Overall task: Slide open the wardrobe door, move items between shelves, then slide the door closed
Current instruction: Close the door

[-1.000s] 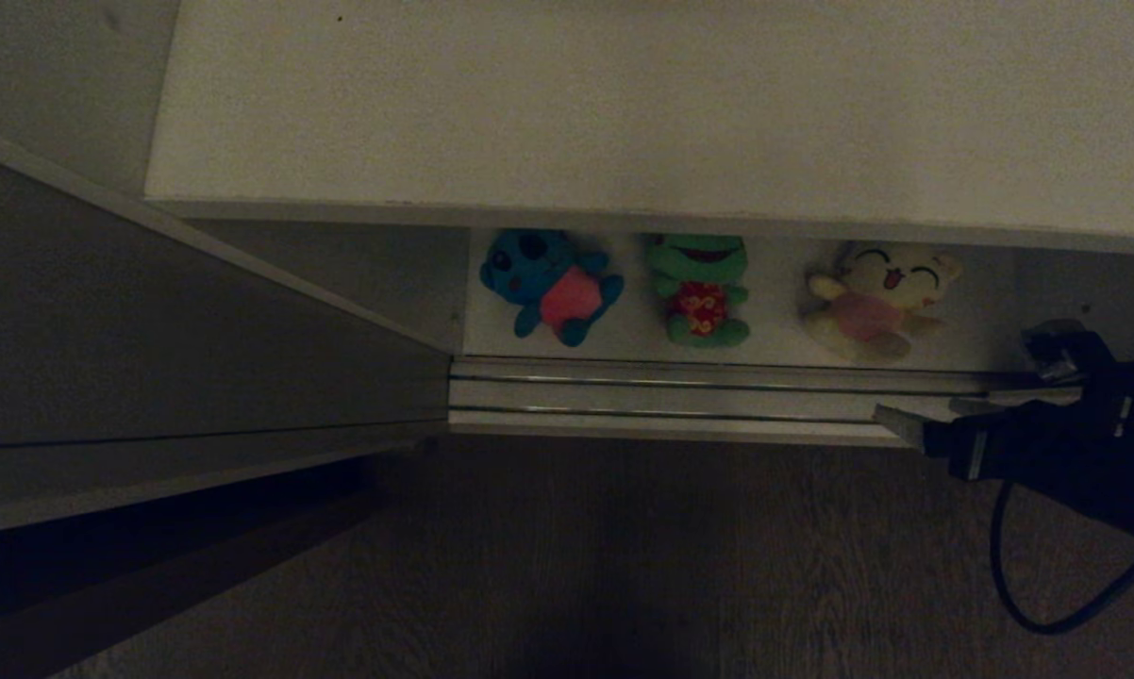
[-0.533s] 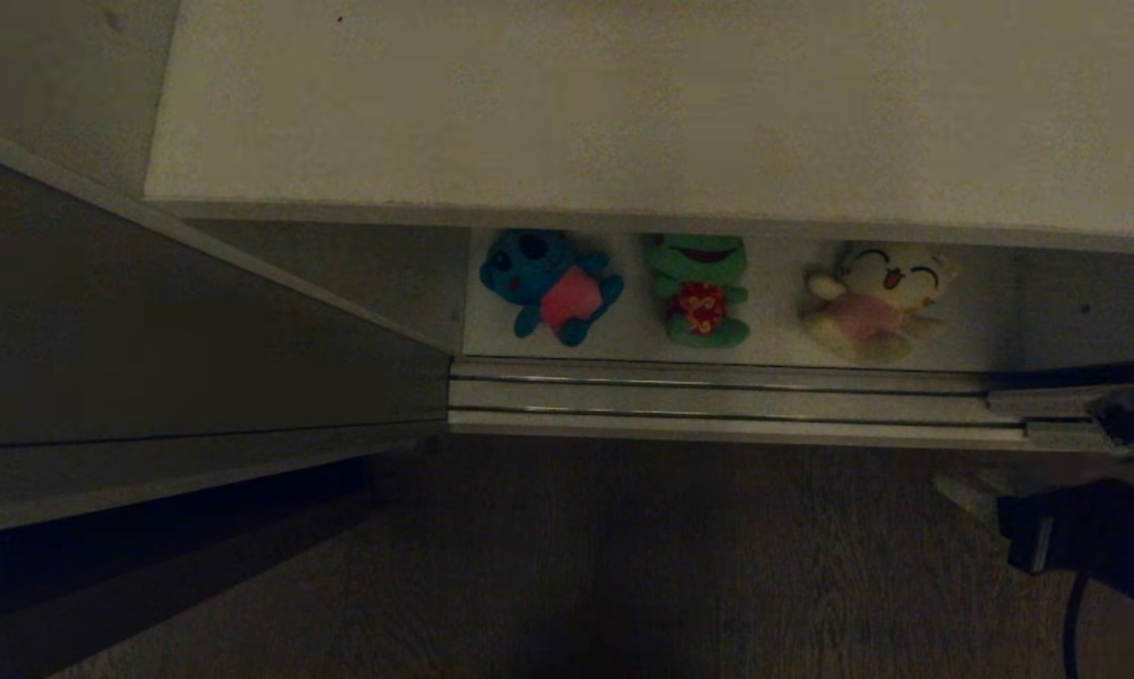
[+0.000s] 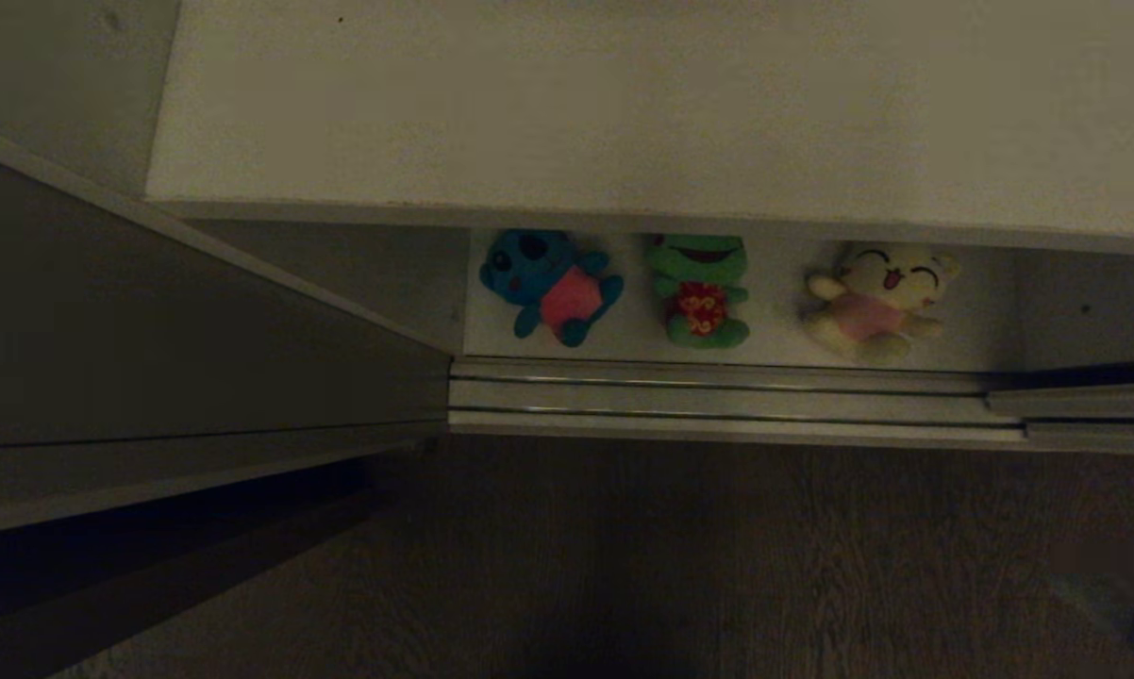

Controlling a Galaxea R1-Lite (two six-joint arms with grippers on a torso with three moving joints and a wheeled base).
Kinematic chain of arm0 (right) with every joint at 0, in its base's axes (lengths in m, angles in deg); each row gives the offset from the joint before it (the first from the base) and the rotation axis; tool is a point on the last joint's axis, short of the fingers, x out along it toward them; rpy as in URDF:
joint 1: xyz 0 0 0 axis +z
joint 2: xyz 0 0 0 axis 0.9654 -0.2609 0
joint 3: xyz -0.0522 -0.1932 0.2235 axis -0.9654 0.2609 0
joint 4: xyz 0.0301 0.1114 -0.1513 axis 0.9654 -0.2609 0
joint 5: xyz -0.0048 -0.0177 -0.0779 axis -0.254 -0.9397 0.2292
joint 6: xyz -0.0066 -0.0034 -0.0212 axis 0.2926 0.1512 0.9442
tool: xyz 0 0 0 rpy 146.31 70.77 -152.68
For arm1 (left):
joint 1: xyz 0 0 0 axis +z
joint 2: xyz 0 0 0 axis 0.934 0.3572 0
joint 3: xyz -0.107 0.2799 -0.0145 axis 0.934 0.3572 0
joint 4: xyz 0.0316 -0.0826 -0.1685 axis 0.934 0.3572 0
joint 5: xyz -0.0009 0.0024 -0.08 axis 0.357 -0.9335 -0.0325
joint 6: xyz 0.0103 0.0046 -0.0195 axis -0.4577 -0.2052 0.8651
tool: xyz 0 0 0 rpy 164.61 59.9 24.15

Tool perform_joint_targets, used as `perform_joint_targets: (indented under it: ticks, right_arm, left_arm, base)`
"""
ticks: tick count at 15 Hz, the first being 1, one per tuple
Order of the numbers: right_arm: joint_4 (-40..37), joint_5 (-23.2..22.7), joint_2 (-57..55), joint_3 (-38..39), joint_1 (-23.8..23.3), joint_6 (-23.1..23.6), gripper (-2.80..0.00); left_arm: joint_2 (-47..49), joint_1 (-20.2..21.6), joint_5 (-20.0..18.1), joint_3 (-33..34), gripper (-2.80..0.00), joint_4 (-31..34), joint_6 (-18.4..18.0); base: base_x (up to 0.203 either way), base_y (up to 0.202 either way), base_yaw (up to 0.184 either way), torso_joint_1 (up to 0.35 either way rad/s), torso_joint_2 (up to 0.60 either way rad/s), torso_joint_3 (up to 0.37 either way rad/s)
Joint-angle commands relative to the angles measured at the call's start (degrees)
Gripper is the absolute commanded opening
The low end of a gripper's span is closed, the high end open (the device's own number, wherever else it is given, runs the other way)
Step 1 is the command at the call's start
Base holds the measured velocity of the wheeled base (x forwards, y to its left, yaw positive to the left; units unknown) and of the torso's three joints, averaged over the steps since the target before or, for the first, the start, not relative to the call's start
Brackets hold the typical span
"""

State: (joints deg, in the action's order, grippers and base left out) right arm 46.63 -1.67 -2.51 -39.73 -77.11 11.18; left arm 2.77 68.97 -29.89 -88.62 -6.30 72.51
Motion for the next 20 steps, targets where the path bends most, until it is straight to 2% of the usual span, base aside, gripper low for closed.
perform_joint_targets:
  ticks: [1,4,5,6,8,11,13,16,20]
  right_arm:
    - [-10.7,-0.1,16.89,-0.41,-0.09,0.07,-2.8]
    - [-24.78,0.07,32.1,-1.2,-0.88,0.15,-2.8]
    - [-29.02,1.28,34.64,-1.14,-1.29,0.06,-2.8]
    - [-31.83,4.93,35.43,-0.9,-1.22,-0.41,-2.8]
    - [-35.16,6.53,38.88,-1.27,1.71,-1.1,-2.8]
    - [-38.29,6.79,48.69,0.08,2.19,-0.92,-2.8]
    - [-34.3,7.6,50.82,3.48,2.29,-1.38,-2.8]
    - [-15.3,12.15,50.78,11.57,2.33,-0.85,-2.8]
    - [-17.3,15.89,50.74,11.86,2.41,-1.19,-2.8]
  left_arm:
    - [0.0,0.01,0.02,0.01,-2.8,0.02,0.05]
    - [0.0,0.09,0.02,0.01,-2.8,-0.03,0.05]
    - [0.0,0.02,0.02,0.01,-2.8,-0.07,0.05]
    - [0.0,0.01,0.02,0.01,-2.8,-0.07,0.05]
    - [0.0,0.01,0.09,0.01,-2.8,-0.07,0.05]
    - [0.0,0.01,0.02,0.01,-2.8,-0.07,0.05]
    - [0.0,0.01,0.02,0.01,-2.8,-0.07,0.05]
    - [0.0,0.01,0.02,0.01,-2.8,-0.07,0.05]
    - [0.0,0.01,0.02,0.01,-2.8,-0.07,0.05]
  base:
    - [0.0,0.0,0.0,0.0,0.0,0.0]
    - [0.0,0.0,0.0,0.0,0.0,0.0]
    - [0.0,0.0,0.0,0.0,0.0,0.0]
    - [0.0,0.0,0.0,0.0,0.0,0.0]
    - [0.0,0.0,0.0,0.0,0.0,0.0]
    - [0.0,0.0,0.0,0.0,0.0,0.0]
    - [0.0,0.0,0.0,0.0,0.0,0.0]
    - [0.0,0.0,0.0,0.0,0.0,0.0]
    - [0.0,0.0,0.0,0.0,0.0,0.0]
